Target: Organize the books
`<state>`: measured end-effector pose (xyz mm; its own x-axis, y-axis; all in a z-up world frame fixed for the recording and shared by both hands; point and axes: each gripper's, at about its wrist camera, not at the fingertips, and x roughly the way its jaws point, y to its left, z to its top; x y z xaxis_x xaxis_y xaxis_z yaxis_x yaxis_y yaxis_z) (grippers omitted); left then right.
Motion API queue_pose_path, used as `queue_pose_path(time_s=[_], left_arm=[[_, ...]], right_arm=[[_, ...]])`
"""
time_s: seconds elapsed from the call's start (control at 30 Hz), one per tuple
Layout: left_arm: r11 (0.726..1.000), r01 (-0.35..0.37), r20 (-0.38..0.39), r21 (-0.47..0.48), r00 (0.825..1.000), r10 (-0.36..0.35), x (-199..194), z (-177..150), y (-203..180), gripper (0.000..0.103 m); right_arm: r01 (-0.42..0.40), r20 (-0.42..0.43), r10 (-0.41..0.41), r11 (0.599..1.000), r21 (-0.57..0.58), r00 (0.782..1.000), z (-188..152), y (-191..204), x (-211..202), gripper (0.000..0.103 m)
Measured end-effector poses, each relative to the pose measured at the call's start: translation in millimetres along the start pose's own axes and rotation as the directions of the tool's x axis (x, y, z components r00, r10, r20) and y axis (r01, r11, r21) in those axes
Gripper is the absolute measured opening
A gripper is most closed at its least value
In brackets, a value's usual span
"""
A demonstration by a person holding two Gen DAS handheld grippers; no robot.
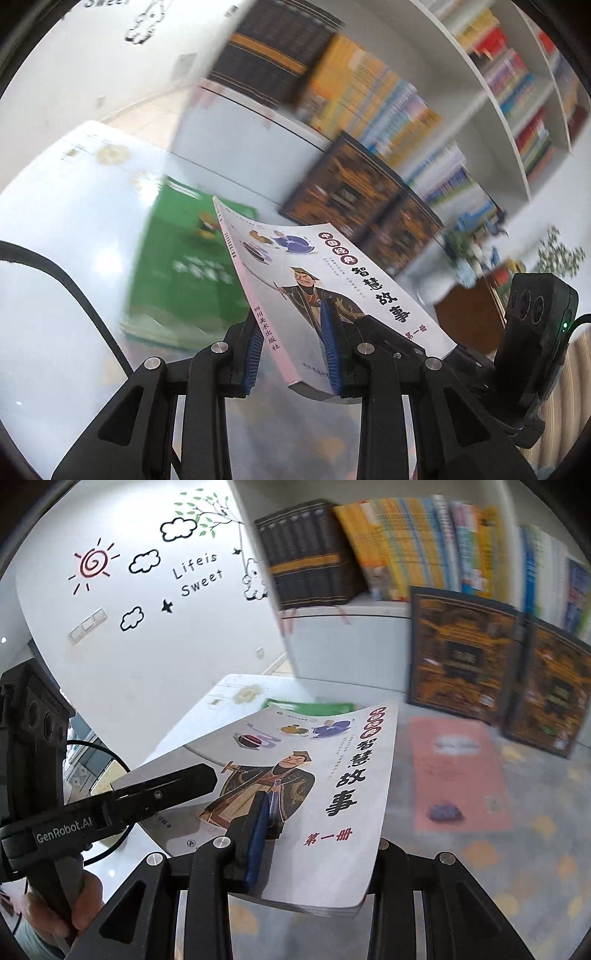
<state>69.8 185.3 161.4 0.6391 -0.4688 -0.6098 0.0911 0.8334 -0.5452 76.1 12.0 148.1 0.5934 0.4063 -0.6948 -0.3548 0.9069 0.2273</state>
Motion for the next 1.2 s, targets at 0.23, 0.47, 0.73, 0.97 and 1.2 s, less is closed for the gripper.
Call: queue_pose_path(time_s=[0.23, 0.47, 0.73, 0.97, 1.2], left_arm=[[0.999, -0.009, -0.013, -0.034, 1.000, 0.008, 29, 31, 52, 0.026], [0.999, -0.018, -0.034, -0.049, 0.999, 0.016, 52, 40, 84, 0.026], [0.997, -0.013, -0.067, -0.070, 0.998, 0.009, 62, 37, 100, 0.026], [0.990, -0.067, -0.106, -0.126, 0.993, 0.054, 60, 15, 120, 0.026], [0.980, -0.110, -0.124, -0.168, 0.988, 0.090, 45, -10, 132, 0.026]], right_arm=[[0.001, -0.055, 0.001, 1.000, 0.031, 0.998, 27, 16, 65, 0.034], [0.040, -0.065, -0.038, 0.999, 0.024, 0.997, 36, 18, 100, 0.034], [0.059, -0.105, -0.053, 0.996, 0.061, 0.993, 38, 7, 121, 0.037], [0.067, -0.175, -0.053, 0.995, 0.071, 0.983, 22, 5, 139, 0.037], [0.039, -0.235, -0.005, 0.989, 0.142, 0.972, 8, -5, 151, 0.040]])
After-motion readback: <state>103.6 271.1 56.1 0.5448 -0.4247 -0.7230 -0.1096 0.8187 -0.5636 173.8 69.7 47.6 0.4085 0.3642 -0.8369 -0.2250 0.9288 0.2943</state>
